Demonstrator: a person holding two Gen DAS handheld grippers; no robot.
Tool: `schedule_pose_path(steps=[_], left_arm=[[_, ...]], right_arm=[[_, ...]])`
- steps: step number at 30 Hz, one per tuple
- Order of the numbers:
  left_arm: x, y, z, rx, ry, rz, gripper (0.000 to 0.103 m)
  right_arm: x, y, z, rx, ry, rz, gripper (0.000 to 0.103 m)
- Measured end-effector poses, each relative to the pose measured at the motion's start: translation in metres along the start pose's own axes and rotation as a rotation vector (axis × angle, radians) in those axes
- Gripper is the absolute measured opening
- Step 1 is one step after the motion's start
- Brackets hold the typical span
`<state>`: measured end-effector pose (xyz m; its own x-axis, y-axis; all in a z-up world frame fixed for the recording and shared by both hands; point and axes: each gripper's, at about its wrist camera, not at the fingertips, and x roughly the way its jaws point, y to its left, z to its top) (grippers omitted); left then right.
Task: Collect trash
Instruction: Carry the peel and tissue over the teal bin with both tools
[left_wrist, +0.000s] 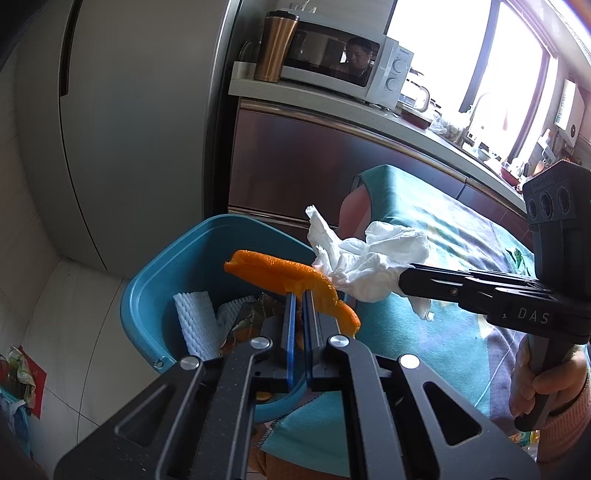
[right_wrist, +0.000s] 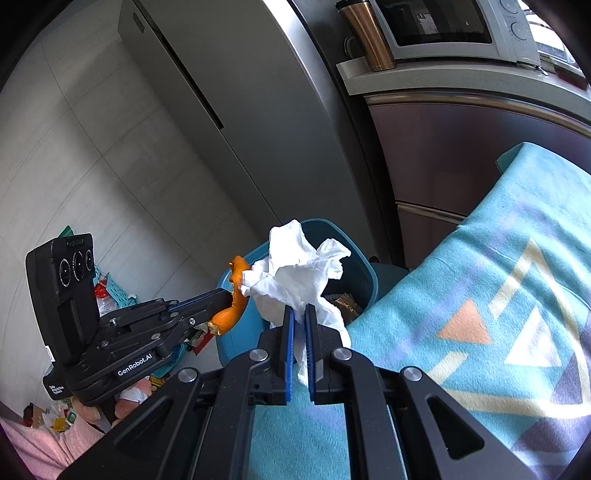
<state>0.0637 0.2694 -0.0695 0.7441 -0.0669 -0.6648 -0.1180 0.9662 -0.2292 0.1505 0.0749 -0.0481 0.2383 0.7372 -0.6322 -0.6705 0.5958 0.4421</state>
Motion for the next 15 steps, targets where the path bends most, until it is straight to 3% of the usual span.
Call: schedule_pose_path(steps=[15], left_arm=[[0.018,0.017,-0.001,-0.041,0.023,0.031,0.004]], right_arm=[[0.031,0.013,0.010,-0.027,0.046,-0.021,0.005]])
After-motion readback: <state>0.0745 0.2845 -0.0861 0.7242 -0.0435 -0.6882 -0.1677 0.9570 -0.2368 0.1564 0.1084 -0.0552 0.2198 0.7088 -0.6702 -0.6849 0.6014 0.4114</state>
